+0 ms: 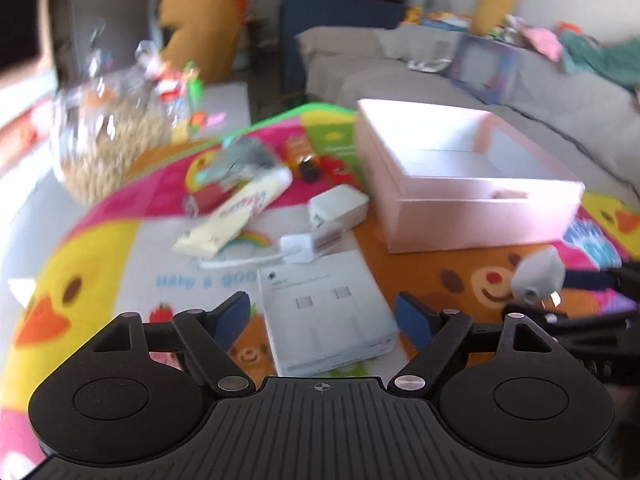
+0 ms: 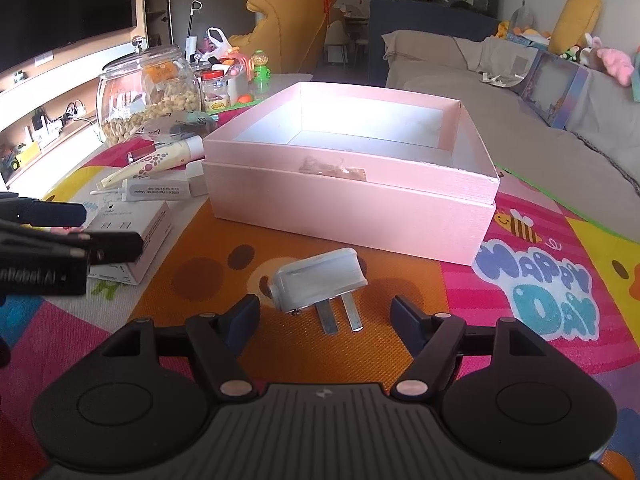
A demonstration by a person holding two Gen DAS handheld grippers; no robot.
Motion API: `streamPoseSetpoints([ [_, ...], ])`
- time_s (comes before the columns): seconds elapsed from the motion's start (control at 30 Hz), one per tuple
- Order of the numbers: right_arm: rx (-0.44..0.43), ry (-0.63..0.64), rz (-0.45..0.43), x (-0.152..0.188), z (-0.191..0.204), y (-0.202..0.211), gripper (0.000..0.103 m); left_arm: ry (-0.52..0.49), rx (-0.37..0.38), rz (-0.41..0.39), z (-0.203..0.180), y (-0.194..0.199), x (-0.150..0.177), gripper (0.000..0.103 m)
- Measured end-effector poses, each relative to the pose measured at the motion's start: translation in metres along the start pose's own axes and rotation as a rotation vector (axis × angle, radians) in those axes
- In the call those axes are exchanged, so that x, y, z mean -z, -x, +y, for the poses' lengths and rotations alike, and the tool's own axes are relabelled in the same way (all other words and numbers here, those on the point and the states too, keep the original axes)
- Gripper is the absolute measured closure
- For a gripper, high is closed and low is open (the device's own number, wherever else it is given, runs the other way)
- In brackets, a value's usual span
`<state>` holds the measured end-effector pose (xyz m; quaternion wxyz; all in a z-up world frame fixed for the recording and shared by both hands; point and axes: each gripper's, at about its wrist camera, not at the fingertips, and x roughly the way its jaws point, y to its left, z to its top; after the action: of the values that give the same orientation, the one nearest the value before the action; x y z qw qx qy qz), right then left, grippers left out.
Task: Organize rigid objects
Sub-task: 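Carry the plug charger toward the pink box while the left gripper grasps the white cable box, then release the plug charger into the pink box while the left gripper drops the cable box in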
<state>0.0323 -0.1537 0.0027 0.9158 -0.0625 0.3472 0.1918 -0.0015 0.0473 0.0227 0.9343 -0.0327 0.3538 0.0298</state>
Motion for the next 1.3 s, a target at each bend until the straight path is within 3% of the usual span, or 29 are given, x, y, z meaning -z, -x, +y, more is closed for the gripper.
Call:
streamPoseSetpoints([
  [0.3,0.001,-0.001,-0.001,0.0,0.001,-0.001,0.029,0.022,0.014,0.03,0.001,-0.023,-0.001,0.018],
  [0.47,0.007,0.003,-0.004,-0.003,0.001,-0.002,0.03,-0.045,0.033,-0.014,0.001,-0.015,0.006,0.028],
  [0.5,0.012,0.008,-0.015,-0.004,0.002,-0.002,0.031,-0.066,0.036,-0.018,0.001,-0.012,0.008,0.028],
  [0.53,0.02,0.014,-0.03,-0.005,0.003,-0.002,0.041,-0.085,0.043,-0.018,0.001,-0.008,0.011,0.028],
  [0.57,0.017,0.021,-0.03,-0.006,0.003,-0.001,0.053,-0.098,0.056,-0.017,0.001,-0.004,0.014,0.028],
  [0.7,-0.021,0.007,-0.021,-0.011,-0.002,0.015,0.053,-0.13,0.169,-0.006,0.006,0.021,0.028,0.028],
  [0.87,-0.012,0.001,-0.093,-0.009,-0.014,0.065,0.053,-0.13,0.328,-0.006,0.007,0.058,0.028,0.029],
  [1.0,0.019,0.011,-0.148,-0.005,-0.018,0.101,0.053,-0.17,0.411,-0.088,-0.011,0.08,-0.002,0.029],
  [1.13,0.042,0.058,-0.197,0.0,-0.016,0.121,0.053,-0.234,0.42,-0.232,-0.037,0.087,-0.057,0.028],
  [1.23,0.041,0.06,-0.204,0.001,-0.017,0.122,0.053,-0.226,0.428,-0.337,-0.056,0.076,-0.103,0.028],
  [1.3,0.044,0.04,-0.194,0.0,-0.02,0.119,0.053,-0.222,0.407,-0.344,-0.066,0.055,-0.13,0.028],
])
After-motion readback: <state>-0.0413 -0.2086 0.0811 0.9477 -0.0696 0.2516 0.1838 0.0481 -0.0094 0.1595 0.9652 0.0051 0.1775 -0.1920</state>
